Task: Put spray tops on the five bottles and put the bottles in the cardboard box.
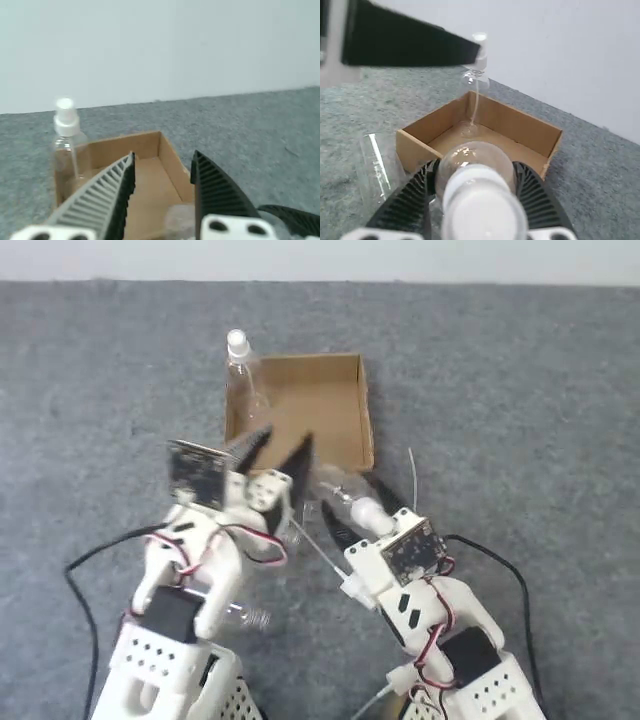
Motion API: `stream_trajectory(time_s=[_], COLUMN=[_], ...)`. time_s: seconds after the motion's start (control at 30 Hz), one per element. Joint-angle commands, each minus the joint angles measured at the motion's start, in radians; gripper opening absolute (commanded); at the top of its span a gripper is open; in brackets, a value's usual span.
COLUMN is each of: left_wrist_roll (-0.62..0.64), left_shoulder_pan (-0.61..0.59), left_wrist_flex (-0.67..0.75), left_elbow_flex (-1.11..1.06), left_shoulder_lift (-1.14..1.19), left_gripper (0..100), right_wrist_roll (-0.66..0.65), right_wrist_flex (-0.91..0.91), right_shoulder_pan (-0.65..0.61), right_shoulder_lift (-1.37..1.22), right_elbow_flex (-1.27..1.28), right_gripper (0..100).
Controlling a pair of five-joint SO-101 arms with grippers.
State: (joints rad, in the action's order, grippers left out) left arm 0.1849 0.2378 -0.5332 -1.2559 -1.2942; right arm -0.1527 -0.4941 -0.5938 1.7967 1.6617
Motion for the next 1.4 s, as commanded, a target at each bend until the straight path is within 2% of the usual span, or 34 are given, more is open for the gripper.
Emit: stream_trajectory(time_s=[0.0,0.33,0.63,0.77,0.93,1.1,1.37], left_wrist_roll=[0.006,0.011,0.014,0.078,0.074,0.075,0.075], left_shoulder_pan=[-0.091,-0.374,-0.480,-0.496,-0.537,-0.566,-0.597], left_wrist_flex=[-0.037,-0.163,-0.333,-0.269,-0.155,-0.146,-0.092], left_elbow_flex=[0.127,0.148,0.137,0.041,-0.027,-0.035,-0.071], left_shoulder_lift=[-0.014,-0.014,-0.014,-0.014,-0.014,-0.014,-0.014], left_gripper=[17,17,17,17,17,17,17], right_wrist_roll=[-0.011,-0.011,-0.012,-0.018,-0.020,-0.020,-0.021], right_wrist_flex=[-0.004,-0.024,-0.036,-0.061,-0.065,-0.068,-0.211], right_shoulder_pan=[0.050,0.048,0.050,0.050,0.050,0.050,0.044], right_shoulder_lift=[0.018,0.018,0.013,0.018,0.018,0.007,0.005], right_elbow_flex=[0.021,0.021,0.021,0.021,0.021,-0.017,-0.230], right_gripper=[0.7,0.7,0.7,0.7,0.7,0.6,0.6])
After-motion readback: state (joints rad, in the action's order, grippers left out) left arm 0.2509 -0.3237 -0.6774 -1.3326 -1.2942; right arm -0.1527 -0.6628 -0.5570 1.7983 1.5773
